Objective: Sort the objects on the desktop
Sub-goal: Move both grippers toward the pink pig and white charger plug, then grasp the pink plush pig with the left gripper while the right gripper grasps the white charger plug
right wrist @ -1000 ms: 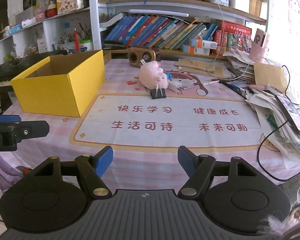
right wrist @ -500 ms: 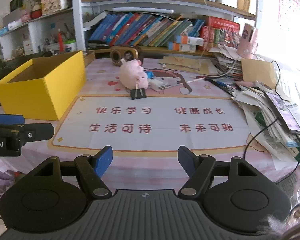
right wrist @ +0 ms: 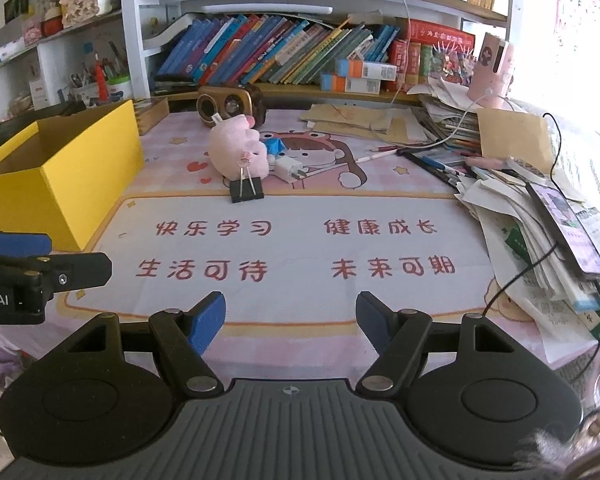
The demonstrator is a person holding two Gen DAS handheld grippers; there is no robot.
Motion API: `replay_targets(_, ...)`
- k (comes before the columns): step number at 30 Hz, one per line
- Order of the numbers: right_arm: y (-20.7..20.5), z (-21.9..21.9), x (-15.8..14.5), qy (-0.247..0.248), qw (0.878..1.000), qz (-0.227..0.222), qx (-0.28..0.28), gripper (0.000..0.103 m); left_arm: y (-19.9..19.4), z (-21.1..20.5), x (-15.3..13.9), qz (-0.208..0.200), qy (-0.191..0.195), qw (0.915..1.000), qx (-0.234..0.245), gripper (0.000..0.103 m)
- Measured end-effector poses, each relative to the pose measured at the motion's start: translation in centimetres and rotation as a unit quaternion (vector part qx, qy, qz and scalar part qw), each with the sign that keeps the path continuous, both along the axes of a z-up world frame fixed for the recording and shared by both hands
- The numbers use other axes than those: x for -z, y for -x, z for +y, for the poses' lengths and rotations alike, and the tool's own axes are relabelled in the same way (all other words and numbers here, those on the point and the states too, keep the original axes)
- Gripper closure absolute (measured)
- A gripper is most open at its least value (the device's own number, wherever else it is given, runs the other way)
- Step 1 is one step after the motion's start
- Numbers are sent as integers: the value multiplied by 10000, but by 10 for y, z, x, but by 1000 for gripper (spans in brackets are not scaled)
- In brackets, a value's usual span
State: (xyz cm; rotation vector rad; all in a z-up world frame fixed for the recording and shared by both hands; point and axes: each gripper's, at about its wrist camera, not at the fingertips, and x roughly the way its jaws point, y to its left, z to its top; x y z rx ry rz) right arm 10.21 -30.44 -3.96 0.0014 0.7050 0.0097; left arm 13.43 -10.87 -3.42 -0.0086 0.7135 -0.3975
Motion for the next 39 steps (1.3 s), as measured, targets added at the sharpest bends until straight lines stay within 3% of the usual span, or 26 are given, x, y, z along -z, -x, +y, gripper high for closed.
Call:
replay_targets(14,-63,-42,2,-115,9994,93,-305,33,-42,-39,1,95,-82,9992,-376,17)
replay_targets(31,-146,-72,9,-96,9939,66,-1093,33,-102,-69,-5,37,-322,9956,-884,17)
replay_targets(34,-167,-73,11,-80,9925,44,-1217,33,-118,-73,-6,19,-371,9953,-892,11)
replay_targets(39,-200,-69,16,-71,9899,38,-1414,33,-145,-83,-6,-44,-418,9951,-893,10)
